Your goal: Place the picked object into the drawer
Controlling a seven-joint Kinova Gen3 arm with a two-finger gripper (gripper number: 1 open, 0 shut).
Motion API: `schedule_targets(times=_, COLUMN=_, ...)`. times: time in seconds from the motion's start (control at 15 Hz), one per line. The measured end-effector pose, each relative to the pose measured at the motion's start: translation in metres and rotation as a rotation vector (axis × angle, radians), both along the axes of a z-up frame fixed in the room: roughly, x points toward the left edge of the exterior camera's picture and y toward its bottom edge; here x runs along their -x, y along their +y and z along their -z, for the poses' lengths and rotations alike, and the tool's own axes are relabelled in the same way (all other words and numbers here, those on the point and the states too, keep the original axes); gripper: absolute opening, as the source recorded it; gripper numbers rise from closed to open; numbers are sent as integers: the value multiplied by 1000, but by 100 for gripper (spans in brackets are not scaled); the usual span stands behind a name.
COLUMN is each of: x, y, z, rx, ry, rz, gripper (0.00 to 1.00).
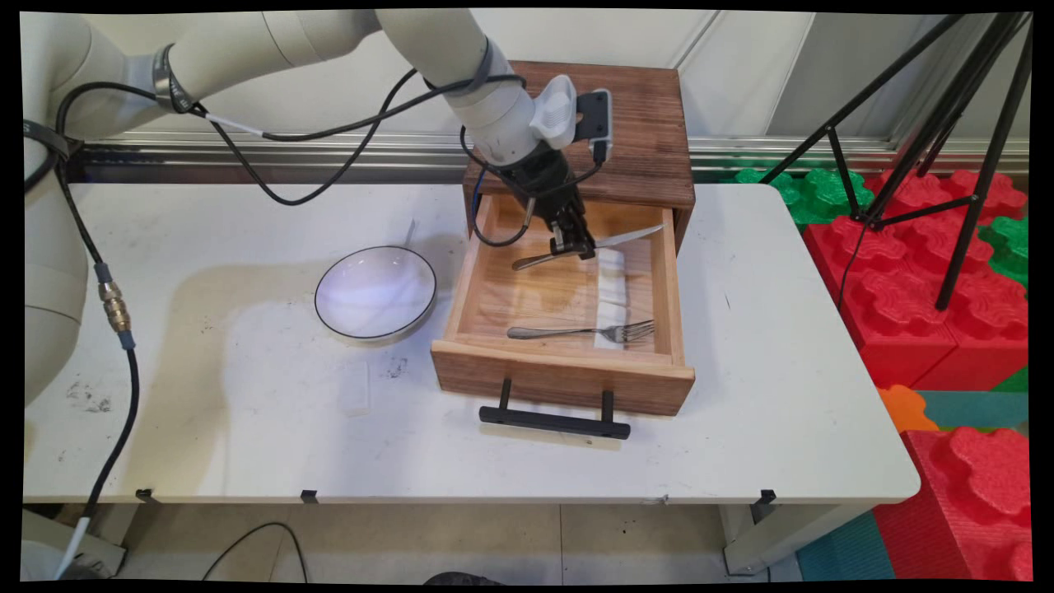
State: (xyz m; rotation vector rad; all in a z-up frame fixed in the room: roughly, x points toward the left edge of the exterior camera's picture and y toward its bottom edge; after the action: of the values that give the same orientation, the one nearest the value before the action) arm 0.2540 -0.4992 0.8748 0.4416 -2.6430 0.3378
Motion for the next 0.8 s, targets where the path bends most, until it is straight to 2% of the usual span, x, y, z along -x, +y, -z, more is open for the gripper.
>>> schedule_targets(times=0.8, x=-5, y=-10, z=35, rx=-20, ry=-9, rz=4, gripper=0)
